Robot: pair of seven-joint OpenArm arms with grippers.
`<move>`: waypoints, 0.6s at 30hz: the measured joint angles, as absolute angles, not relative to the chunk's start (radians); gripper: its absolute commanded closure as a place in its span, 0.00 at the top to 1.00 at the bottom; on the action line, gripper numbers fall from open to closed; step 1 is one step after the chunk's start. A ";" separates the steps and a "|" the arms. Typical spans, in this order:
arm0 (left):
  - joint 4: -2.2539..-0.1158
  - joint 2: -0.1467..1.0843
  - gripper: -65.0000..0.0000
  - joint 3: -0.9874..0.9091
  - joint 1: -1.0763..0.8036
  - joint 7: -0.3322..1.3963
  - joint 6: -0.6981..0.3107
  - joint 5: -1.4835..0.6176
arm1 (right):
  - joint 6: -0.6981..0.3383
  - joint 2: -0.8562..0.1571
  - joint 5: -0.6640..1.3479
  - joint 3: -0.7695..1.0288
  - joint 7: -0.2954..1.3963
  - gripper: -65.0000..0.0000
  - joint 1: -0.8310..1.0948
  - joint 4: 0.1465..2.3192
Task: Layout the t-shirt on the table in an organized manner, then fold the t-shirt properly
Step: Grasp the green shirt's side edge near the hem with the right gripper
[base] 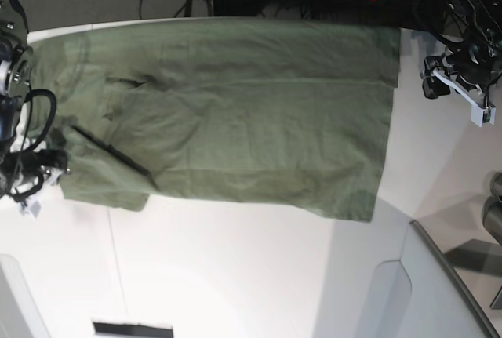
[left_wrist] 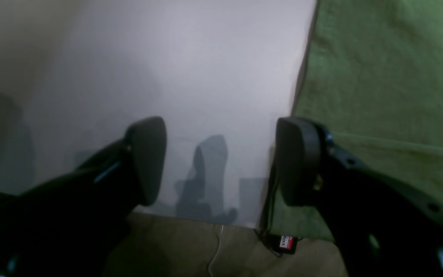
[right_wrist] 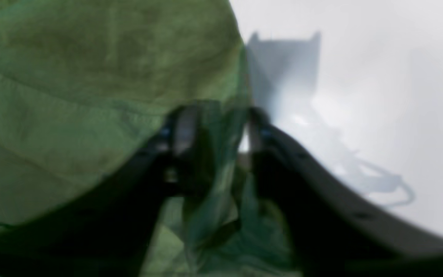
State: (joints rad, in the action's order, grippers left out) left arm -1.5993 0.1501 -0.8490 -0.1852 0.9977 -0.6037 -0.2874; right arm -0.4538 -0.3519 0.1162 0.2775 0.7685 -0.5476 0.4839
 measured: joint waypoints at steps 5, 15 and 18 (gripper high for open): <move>-1.599 0.150 0.67 -0.849 -0.185 0.998 -0.604 -0.287 | -0.454 -0.357 0.114 0.277 0.768 0.49 -0.548 0.484; -1.599 0.150 0.67 -0.849 -0.185 0.998 -0.604 -0.287 | -0.454 -0.326 -0.075 0.279 0.764 0.49 -0.619 0.483; -1.599 0.150 0.67 -0.849 -0.186 0.998 -0.604 -0.287 | -0.457 -0.310 -0.076 0.280 0.766 0.49 -0.618 0.482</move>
State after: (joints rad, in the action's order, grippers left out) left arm -1.5990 0.1505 -0.8494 -0.1856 0.9977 -0.6037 -0.2874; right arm -0.4572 -0.3103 -0.0765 0.2798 0.7662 -0.6182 0.4820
